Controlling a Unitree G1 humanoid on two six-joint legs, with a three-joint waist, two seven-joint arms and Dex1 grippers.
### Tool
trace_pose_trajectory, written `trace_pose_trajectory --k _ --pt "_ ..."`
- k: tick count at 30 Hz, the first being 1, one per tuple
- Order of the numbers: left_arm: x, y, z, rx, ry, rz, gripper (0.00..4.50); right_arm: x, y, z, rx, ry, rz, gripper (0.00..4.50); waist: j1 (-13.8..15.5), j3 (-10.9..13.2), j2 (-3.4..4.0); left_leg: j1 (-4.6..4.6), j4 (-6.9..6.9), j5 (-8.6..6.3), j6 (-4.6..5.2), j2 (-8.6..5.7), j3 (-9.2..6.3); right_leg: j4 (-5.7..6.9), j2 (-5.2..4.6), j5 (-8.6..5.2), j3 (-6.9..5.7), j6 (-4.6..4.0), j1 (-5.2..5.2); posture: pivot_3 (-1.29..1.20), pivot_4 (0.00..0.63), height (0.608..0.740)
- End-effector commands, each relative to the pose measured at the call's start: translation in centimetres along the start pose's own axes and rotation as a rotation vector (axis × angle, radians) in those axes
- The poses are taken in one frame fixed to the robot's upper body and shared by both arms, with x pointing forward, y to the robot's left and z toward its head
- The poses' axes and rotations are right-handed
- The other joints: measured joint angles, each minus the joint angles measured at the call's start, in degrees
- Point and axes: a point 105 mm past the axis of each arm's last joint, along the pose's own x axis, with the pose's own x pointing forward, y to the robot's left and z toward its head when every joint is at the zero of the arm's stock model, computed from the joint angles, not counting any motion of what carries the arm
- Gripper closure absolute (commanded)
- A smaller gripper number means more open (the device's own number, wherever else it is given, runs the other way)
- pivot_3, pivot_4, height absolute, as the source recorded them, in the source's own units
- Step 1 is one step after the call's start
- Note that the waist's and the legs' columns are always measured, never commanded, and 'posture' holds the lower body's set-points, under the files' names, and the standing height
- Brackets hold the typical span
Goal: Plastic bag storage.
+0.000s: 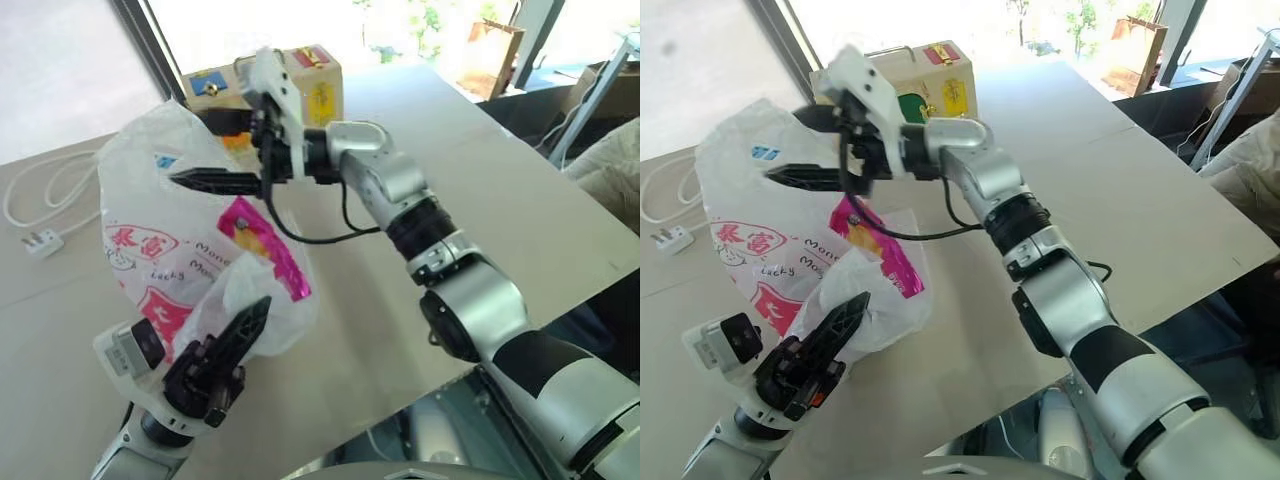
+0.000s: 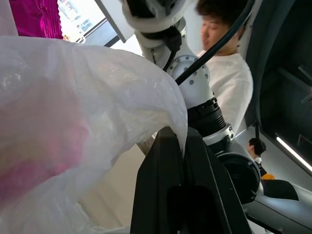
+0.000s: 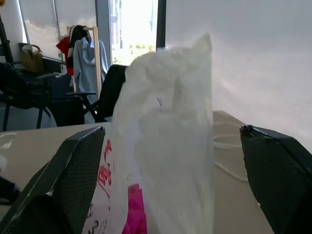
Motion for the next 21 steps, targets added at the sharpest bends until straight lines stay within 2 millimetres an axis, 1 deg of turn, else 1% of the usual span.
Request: trace_pose_trajectory --k 1,3,5,7,10,12,13,14,16,17,19,21 --pt "-0.1 -0.2 0.3 0.018 -0.008 -0.012 4.50 0.5 0.1 2.5 0.000 -0.087 0.006 1.66 -0.06 0.01 0.00 0.00 0.01 0.00 0.00 -0.03 0.00 0.01 -0.02 0.00 0.00 0.00 0.01 0.00 0.150 0.740" --pt "-0.1 -0.2 0.3 0.021 -0.013 -0.008 4.50 -0.2 -0.2 1.9 0.001 -0.064 -0.004 2.59 -0.19 0.00 -0.01 0.00 0.01 0.00 0.00 -0.02 0.03 0.01 -0.02 0.00 0.02 0.00 0.00 0.00 0.150 0.740" --pt "-0.1 -0.2 0.4 0.023 -0.015 -0.007 4.50 -1.5 -0.8 1.0 0.006 -0.029 -0.038 3.55 -0.32 -0.02 -0.05 0.00 0.01 0.00 0.00 -0.01 0.03 0.02 0.00 0.00 0.02 0.00 -0.03 0.00 0.150 0.740" --pt "-0.1 -0.1 0.4 0.025 -0.016 -0.007 4.50 -2.7 -1.4 0.3 0.009 0.002 -0.072 4.42 -0.15 -0.04 -0.08 0.01 -0.01 0.00 0.00 0.01 0.03 0.03 0.00 0.00 0.00 0.00 -0.04 0.00 0.150 0.740" --pt "-0.1 0.0 0.7 0.034 -0.017 -0.011 4.50 -4.5 -2.0 -0.6 0.017 0.040 -0.118 4.47 -0.08 -0.10 -0.18 0.00 0.04 0.00 0.00 -0.03 0.03 0.02 -0.03 0.00 0.00 0.00 -0.01 0.00 0.150 0.740" --pt "0.0 0.1 0.8 0.039 -0.017 -0.013 4.50 -5.3 -2.2 -0.9 0.028 0.054 -0.137 4.47 -0.16 -0.10 -0.18 0.00 0.06 0.00 0.01 -0.03 0.05 0.04 -0.04 0.00 0.02 0.00 -0.01 0.00 0.150 0.740" --pt "0.0 0.2 0.9 0.046 -0.012 -0.015 4.50 -5.9 -2.2 -1.1 0.046 0.059 -0.149 4.47 -0.28 -0.10 -0.19 0.00 0.06 0.00 0.00 -0.02 0.05 0.04 -0.03 0.00 0.01 0.00 -0.02 0.00 0.150 0.740" --pt "0.1 0.2 1.2 0.067 -0.007 -0.022 4.50 -7.0 -2.4 -1.7 0.081 0.078 -0.171 4.47 -0.32 -0.11 -0.19 0.00 0.06 0.00 0.00 -0.01 0.05 0.05 -0.02 0.00 0.01 0.00 -0.03 0.00 0.150 0.740" --pt "0.6 0.2 2.5 0.119 -0.024 -0.037 4.50 -9.6 -2.5 -2.9 0.156 0.123 -0.220 4.47 -0.16 -0.12 -0.21 0.00 0.05 0.00 0.00 0.01 0.04 0.05 -0.02 0.00 0.00 0.00 -0.03 0.00 0.150 0.740" --pt "1.0 0.2 3.4 0.151 -0.039 -0.046 4.50 -11.0 -2.7 -3.1 0.209 0.122 -0.257 4.47 0.11 -0.12 -0.22 0.00 0.07 0.00 0.00 0.01 0.03 0.06 -0.03 0.00 -0.02 0.00 -0.03 0.00 0.150 0.740" --pt "1.9 0.0 5.3 0.212 -0.074 -0.068 4.50 -13.4 -3.3 -2.7 0.332 0.072 -0.339 4.47 0.48 -0.12 -0.22 -0.02 0.21 0.00 0.00 -0.02 -0.10 0.05 -0.05 0.00 -0.13 0.00 0.08 0.00 0.150 0.740" --pt "2.5 -0.3 7.0 0.244 -0.109 -0.088 4.50 -15.2 -3.7 -1.7 0.410 0.015 -0.396 4.47 0.41 -0.12 -0.21 -0.05 0.32 0.00 0.01 -0.06 -0.10 0.05 -0.08 0.05 -0.12 -0.06 0.12 0.00 0.150 0.740"
